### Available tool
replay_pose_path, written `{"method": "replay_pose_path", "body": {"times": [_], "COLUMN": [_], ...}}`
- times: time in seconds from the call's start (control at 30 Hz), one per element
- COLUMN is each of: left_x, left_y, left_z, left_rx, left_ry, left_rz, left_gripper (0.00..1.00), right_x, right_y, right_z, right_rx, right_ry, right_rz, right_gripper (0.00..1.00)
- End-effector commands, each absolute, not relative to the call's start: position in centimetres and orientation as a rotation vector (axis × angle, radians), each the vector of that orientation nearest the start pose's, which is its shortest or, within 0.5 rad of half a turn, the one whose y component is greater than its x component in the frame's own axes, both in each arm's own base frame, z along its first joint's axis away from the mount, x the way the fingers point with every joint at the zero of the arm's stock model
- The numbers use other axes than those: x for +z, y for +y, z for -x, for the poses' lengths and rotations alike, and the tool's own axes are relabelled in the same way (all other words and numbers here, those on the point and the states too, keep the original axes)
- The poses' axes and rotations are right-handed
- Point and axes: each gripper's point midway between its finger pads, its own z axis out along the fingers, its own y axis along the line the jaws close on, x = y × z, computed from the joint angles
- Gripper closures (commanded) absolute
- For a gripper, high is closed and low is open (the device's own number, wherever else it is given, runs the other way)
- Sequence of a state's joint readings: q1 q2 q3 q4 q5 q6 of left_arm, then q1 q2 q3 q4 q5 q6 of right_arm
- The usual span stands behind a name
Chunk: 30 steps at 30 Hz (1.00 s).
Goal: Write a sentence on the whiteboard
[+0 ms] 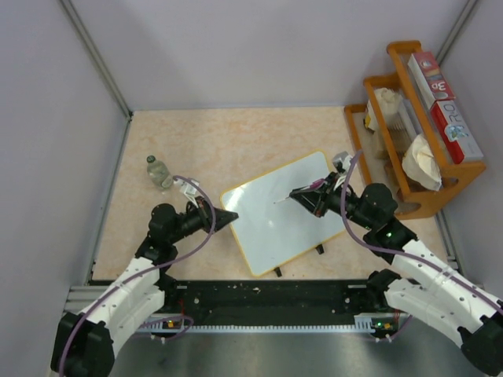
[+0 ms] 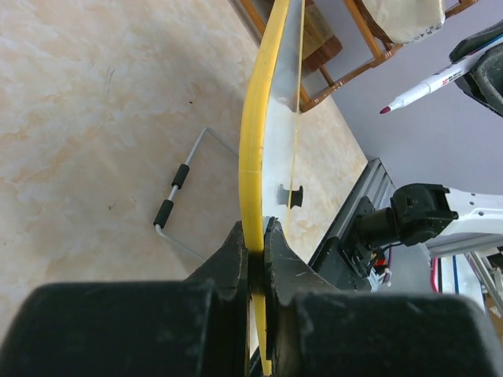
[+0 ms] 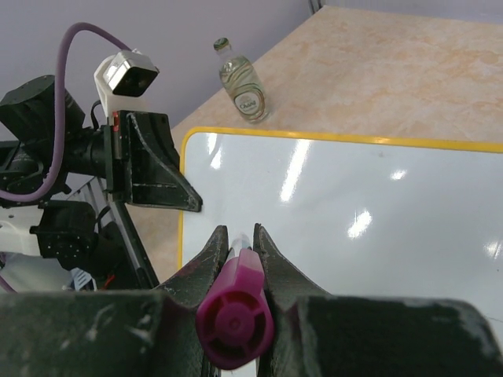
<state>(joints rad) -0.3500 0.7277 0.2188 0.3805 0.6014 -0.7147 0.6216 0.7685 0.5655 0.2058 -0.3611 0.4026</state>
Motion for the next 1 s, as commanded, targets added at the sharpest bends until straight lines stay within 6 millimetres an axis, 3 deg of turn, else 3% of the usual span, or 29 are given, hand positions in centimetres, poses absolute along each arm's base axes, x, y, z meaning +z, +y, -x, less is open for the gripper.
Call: {"method": "replay_pose_path", "body": {"times": [0.0,0.5,0.7,0.97], "left_x": [13.9,11.9,11.9,12.0], "left_y": [-19.2,-18.2,-18.1,-18.3], "left_z": [-21.2,-21.0,-21.0,-20.9], "left_rx": [-1.122,-1.094,-1.086,-1.102], "left_ry": [1.922,1.952,1.946,1.945], "left_rz": [-0.295,-0.299,-0.296,-0.309], "left_gripper": [1.0,1.0,1.0,1.0], "right_x": [29.6,31.1,32.1,31.4], "right_y": [25.4,30.8,31.8,33.2], "right_z": [-21.1,-21.8,-22.6,-24.1], "right_rx": [1.075,0.981,0.966,0.941], "right_ry": [1.477,1.392,1.359,1.404], "right_rz": [0.525,0.535,0.493,0.467], "right_gripper": [1.0,1.0,1.0,1.0]}}
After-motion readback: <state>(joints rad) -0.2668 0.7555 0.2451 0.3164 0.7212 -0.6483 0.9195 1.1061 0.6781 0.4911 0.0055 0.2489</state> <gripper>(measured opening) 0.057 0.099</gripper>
